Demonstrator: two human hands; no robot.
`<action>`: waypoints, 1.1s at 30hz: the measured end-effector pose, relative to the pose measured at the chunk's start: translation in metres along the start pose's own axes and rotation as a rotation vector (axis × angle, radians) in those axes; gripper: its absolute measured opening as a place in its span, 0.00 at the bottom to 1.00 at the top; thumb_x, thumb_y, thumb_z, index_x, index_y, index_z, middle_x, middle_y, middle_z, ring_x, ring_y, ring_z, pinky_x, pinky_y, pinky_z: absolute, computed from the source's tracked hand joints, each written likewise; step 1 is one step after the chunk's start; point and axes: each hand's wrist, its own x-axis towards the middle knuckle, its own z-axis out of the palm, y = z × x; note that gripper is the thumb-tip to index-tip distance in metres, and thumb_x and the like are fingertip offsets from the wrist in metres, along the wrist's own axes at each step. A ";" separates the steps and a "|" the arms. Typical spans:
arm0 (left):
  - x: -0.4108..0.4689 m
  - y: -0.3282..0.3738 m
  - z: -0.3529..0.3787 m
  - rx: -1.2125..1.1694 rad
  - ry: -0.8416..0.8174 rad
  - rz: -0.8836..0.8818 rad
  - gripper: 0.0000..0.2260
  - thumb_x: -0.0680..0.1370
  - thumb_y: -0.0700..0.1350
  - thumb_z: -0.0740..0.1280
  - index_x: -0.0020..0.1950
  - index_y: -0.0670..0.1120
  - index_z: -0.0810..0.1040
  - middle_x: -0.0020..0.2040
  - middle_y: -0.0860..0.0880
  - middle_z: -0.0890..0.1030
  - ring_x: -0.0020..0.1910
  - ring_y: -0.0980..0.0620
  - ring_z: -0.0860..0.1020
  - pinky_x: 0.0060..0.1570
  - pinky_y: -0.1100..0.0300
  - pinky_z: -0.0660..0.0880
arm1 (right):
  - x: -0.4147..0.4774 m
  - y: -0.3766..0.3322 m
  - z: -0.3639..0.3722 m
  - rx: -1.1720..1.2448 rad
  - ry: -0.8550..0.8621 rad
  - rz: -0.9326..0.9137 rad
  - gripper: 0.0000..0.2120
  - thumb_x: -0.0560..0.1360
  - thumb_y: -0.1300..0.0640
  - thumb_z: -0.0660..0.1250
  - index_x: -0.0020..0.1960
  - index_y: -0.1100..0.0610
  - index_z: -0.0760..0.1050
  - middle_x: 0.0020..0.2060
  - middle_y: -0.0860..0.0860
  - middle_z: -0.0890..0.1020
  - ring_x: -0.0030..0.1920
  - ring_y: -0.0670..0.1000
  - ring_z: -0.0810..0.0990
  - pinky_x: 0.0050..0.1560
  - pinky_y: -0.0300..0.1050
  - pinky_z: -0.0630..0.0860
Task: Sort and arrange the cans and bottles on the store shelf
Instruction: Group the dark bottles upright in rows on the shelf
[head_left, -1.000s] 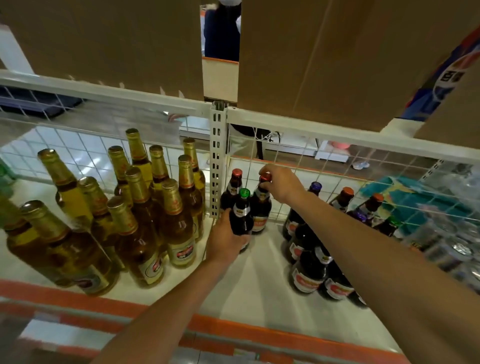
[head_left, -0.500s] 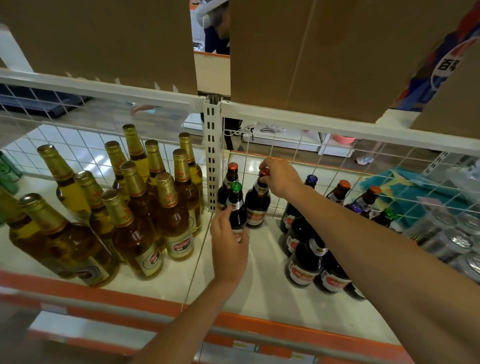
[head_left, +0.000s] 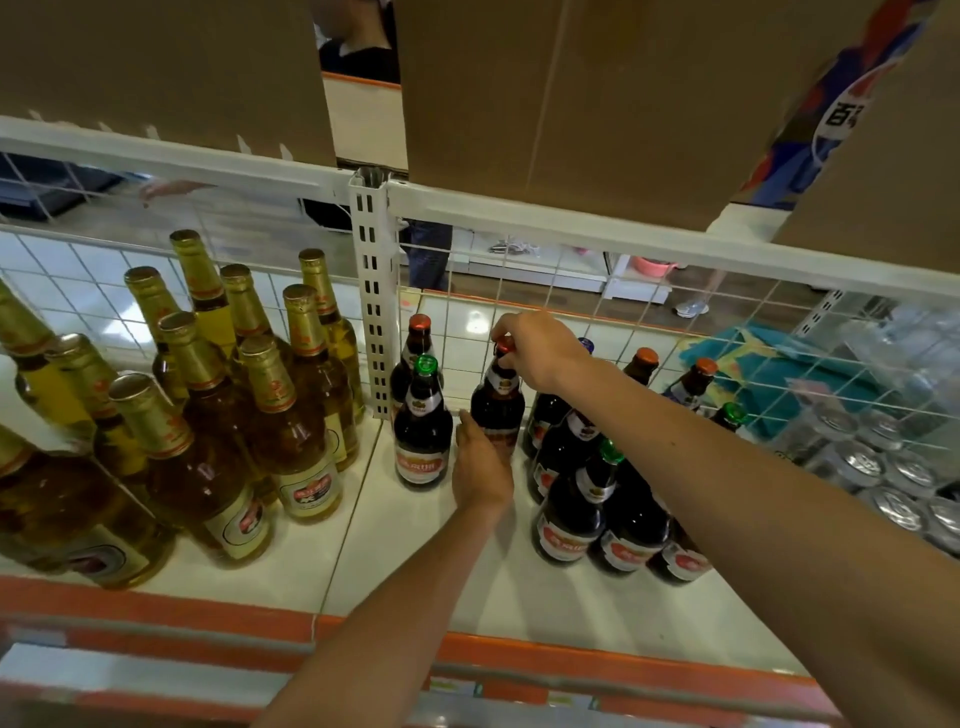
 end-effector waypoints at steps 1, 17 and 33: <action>0.004 0.002 0.001 0.035 0.005 0.006 0.23 0.81 0.50 0.54 0.76 0.45 0.60 0.66 0.45 0.76 0.63 0.44 0.76 0.61 0.43 0.75 | -0.001 0.002 -0.001 -0.013 0.003 -0.004 0.17 0.77 0.60 0.68 0.66 0.56 0.75 0.61 0.57 0.78 0.60 0.59 0.77 0.56 0.50 0.75; 0.023 -0.005 0.024 0.022 0.003 0.032 0.18 0.79 0.44 0.60 0.69 0.48 0.68 0.62 0.45 0.79 0.59 0.43 0.78 0.58 0.44 0.76 | 0.003 0.016 -0.009 -0.073 0.000 0.043 0.15 0.77 0.62 0.67 0.64 0.59 0.75 0.58 0.58 0.79 0.56 0.60 0.78 0.55 0.55 0.77; -0.009 -0.062 -0.104 -0.094 -0.013 -0.085 0.33 0.74 0.40 0.74 0.76 0.45 0.64 0.70 0.47 0.73 0.69 0.46 0.72 0.67 0.50 0.71 | -0.022 -0.071 0.019 0.232 -0.021 -0.168 0.22 0.75 0.50 0.72 0.67 0.54 0.73 0.61 0.56 0.79 0.60 0.58 0.78 0.57 0.52 0.76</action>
